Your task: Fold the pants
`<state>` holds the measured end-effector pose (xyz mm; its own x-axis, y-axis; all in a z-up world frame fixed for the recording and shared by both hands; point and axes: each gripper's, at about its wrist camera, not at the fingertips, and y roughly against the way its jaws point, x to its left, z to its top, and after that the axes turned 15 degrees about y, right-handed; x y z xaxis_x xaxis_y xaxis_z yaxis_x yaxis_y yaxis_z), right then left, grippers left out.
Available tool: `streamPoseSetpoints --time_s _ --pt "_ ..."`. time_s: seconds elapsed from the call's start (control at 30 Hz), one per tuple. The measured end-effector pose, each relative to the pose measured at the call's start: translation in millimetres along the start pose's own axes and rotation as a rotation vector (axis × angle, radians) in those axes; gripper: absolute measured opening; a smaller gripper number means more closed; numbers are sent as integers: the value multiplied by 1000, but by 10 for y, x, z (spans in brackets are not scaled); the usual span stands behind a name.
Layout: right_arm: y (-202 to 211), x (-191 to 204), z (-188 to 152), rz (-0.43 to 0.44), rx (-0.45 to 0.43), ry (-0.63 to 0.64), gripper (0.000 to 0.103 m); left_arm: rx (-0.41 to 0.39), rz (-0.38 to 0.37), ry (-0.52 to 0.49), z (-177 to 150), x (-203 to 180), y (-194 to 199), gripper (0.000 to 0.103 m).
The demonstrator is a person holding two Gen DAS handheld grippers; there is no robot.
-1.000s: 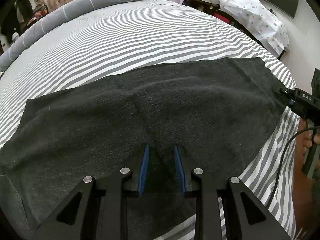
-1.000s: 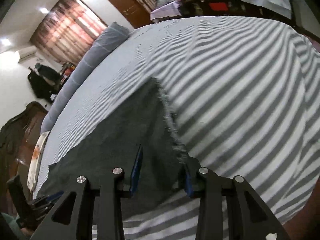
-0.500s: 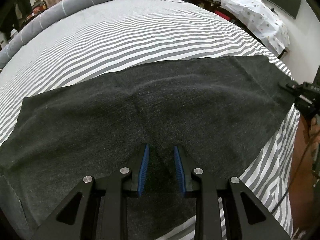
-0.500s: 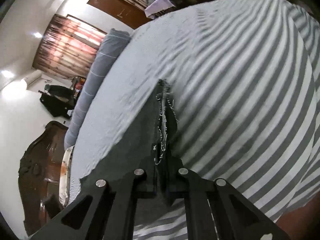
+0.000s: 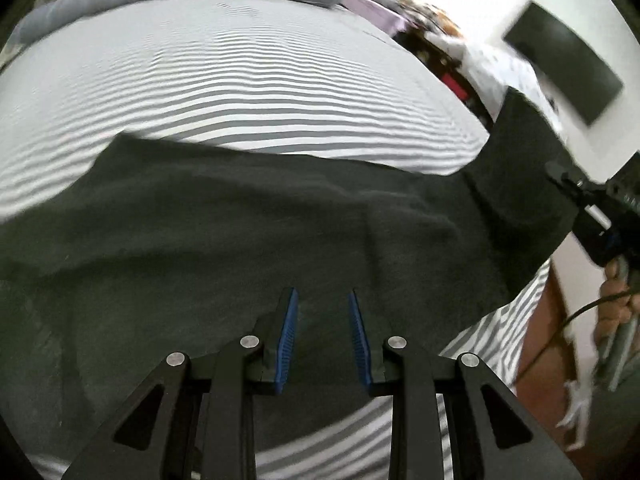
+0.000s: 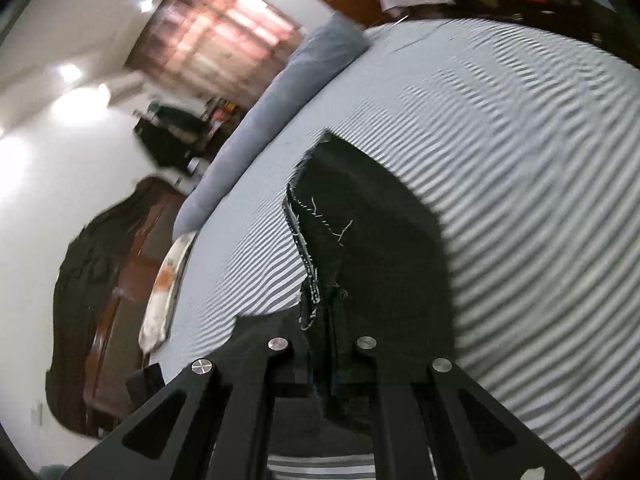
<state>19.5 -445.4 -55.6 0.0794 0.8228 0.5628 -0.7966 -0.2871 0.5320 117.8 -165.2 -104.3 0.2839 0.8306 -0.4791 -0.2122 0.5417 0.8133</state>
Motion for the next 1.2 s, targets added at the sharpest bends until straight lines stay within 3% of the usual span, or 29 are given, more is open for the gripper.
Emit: streamPoseSetpoints --time_s 0.17,0.37,0.63,0.73,0.97,1.2 --pt "-556 573 -153 52 108 93 6 19 -119 110 15 390 346 32" --pt "-1126 1072 -494 76 253 215 6 16 -220 201 158 806 599 52" --pt "-1451 1315 -983 38 358 351 7 117 -351 287 310 932 447 79" --pt "-1467 1337 -1067 20 369 390 7 159 -391 351 390 957 330 80" --pt "-1446 1484 -1127 -12 358 506 7 198 -351 424 514 925 89 81" --pt "-1444 1516 -1182 6 356 515 10 208 -276 465 482 812 -115 81"
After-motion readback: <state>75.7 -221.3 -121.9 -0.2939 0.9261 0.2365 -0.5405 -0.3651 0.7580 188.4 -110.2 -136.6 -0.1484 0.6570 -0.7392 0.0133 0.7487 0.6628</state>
